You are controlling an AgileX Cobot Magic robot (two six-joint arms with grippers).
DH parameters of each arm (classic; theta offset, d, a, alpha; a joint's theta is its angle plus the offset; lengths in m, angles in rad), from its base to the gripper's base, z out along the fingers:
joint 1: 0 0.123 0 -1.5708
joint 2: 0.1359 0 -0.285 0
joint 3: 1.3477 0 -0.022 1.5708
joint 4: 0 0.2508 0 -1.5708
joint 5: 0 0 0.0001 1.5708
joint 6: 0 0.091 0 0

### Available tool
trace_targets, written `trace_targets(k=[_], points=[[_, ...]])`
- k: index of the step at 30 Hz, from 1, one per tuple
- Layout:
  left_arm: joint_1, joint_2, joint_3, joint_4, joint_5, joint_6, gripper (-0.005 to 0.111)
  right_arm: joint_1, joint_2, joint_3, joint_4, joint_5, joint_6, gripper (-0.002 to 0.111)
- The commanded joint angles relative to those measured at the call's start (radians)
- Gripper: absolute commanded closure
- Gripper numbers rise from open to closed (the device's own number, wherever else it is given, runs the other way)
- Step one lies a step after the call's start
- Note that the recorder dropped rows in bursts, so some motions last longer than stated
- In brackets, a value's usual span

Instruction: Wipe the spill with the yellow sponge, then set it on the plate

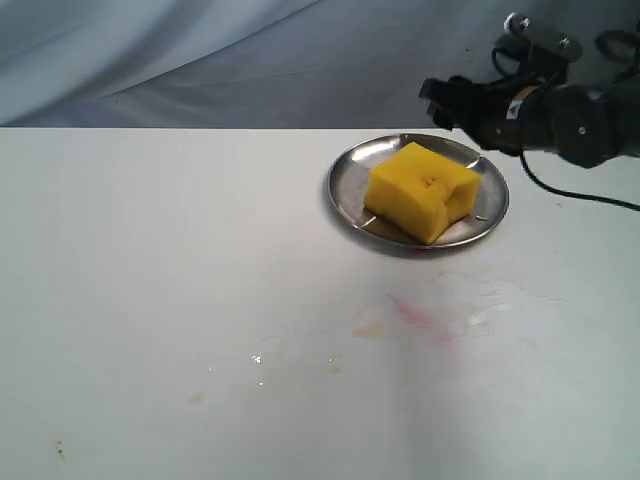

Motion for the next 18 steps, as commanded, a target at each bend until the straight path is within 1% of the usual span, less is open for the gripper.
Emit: trace_targets(k=[1, 3, 8, 14, 15, 18], points=[[-0.001, -0.002, 0.004, 0.001, -0.004, -0.002, 0.105, -0.041, -0.166, 0.107, -0.015, -0.080, -0.023, 0.051], [-0.001, -0.002, 0.004, 0.001, -0.004, -0.002, 0.105, -0.066, -0.256, 0.171, -0.015, -0.117, -0.034, 0.058], [-0.001, -0.002, 0.004, 0.001, -0.004, -0.002, 0.105, -0.154, -0.487, 0.372, -0.011, -0.200, -0.089, 0.082], [-0.001, -0.002, 0.004, 0.001, -0.004, -0.001, 0.105, -0.274, -0.768, 0.577, 0.015, -0.230, -0.103, 0.106], [-0.001, -0.002, 0.004, 0.001, -0.004, -0.001, 0.105, -0.287, -0.806, 0.602, 0.020, -0.230, -0.107, 0.108], [-0.001, -0.002, 0.004, 0.001, -0.004, -0.001, 0.105, -0.309, -0.933, 0.680, 0.039, -0.230, -0.108, 0.108]])
